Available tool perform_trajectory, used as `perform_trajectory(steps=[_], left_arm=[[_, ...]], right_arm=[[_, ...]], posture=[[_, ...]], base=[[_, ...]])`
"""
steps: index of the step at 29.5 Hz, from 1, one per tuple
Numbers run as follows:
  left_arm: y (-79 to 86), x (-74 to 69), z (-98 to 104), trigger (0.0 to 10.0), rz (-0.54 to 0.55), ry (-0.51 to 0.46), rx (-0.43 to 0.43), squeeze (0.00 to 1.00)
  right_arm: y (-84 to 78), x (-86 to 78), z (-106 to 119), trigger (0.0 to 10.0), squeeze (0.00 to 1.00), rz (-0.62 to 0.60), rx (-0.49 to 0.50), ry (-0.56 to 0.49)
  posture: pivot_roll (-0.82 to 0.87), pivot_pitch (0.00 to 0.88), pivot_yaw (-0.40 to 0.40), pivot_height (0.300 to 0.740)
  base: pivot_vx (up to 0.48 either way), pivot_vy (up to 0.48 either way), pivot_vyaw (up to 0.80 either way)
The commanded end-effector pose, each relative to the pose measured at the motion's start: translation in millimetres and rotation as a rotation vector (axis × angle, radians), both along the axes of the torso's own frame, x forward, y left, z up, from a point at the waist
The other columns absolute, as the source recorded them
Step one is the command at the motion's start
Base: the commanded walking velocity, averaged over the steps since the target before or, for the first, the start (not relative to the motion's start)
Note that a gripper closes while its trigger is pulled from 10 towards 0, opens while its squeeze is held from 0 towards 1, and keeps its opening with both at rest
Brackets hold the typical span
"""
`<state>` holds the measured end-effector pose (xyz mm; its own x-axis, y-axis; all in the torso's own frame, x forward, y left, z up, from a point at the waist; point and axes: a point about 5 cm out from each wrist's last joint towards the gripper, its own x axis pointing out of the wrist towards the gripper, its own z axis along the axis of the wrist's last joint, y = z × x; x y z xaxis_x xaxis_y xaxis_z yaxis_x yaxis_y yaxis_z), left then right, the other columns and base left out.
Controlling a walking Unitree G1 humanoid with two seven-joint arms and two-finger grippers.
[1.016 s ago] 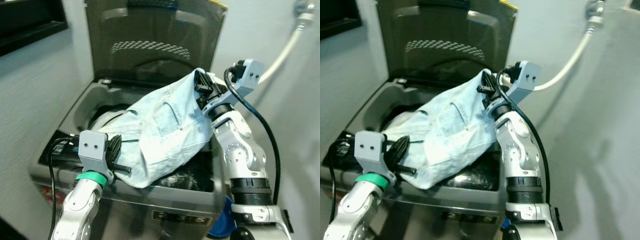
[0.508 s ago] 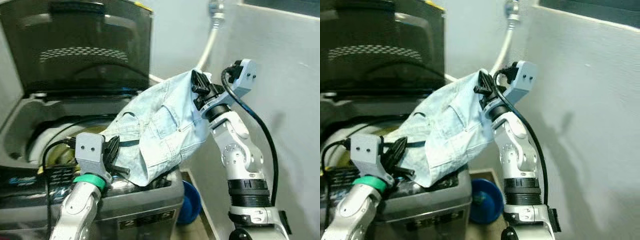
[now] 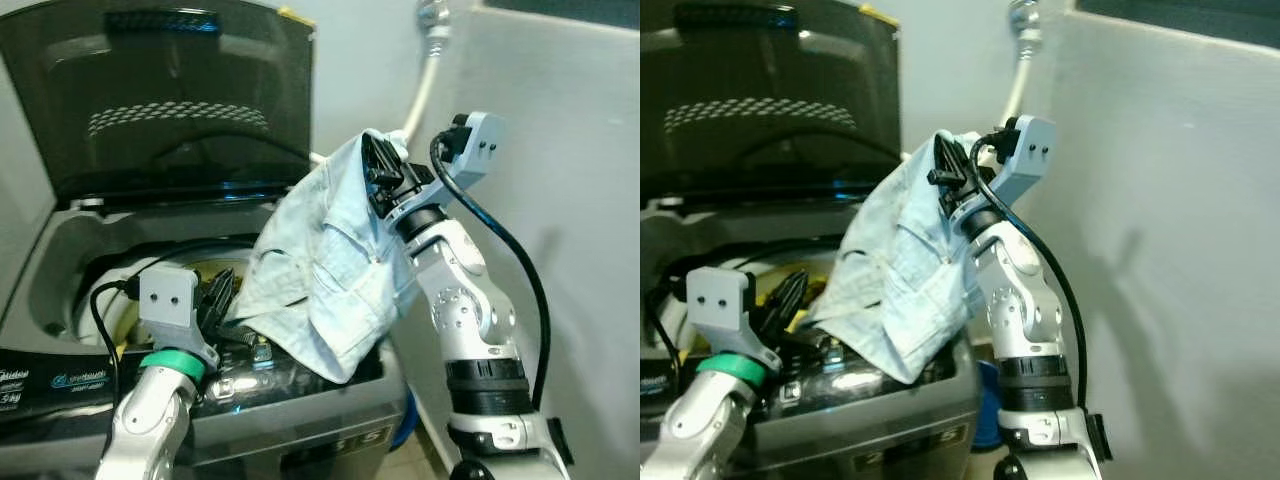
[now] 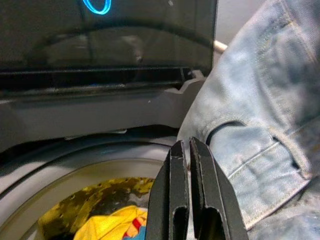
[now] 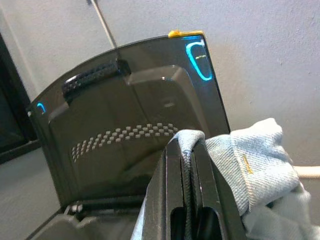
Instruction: Clothes washing
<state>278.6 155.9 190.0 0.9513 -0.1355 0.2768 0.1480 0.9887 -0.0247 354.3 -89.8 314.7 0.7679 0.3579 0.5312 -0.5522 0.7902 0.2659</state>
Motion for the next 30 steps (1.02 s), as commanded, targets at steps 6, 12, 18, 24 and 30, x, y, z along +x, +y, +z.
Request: perform_trajectory(steps=[6, 12, 18, 24, 30], left_arm=[[5.8, -1.0, -9.2, 10.0, 0.056, 0.073, -0.010, 0.00], [6.8, -0.9, -11.3, 10.0, 0.065, 0.086, -0.005, 0.00], [5.0, 0.7, -12.3, 10.0, 0.055, 0.088, -0.018, 0.00], [4.9, 0.6, -7.7, 10.0, 0.064, 0.052, 0.004, 0.00], [14.9, -0.2, -4.9, 10.0, 0.106, 0.041, 0.017, 0.00]], right_arm=[[2.7, -3.5, 6.8, 10.0, 0.00, 0.024, 0.011, -0.034], [2.9, -3.6, 6.7, 10.0, 0.00, 0.026, 0.011, -0.033], [6.2, -2.5, 10.9, 10.0, 0.00, 0.042, -0.003, -0.045], [23.3, 1.7, 25.8, 10.0, 0.00, 0.109, -0.071, -0.075], [78.1, 2.0, 50.2, 10.0, 0.00, 0.278, -0.274, -0.112]], posture=[[0.02, 0.000, -0.004, 0.740], [0.02, 0.000, -0.005, 0.740], [0.02, 0.000, -0.003, 0.740], [0.02, 0.000, -0.007, 0.740], [0.01, 0.001, 0.004, 0.740]], base=[[0.000, -0.437, 0.00], [0.000, -0.471, 0.00], [0.000, 0.000, 0.00], [0.000, 0.000, 0.00], [0.000, 0.000, 0.00]])
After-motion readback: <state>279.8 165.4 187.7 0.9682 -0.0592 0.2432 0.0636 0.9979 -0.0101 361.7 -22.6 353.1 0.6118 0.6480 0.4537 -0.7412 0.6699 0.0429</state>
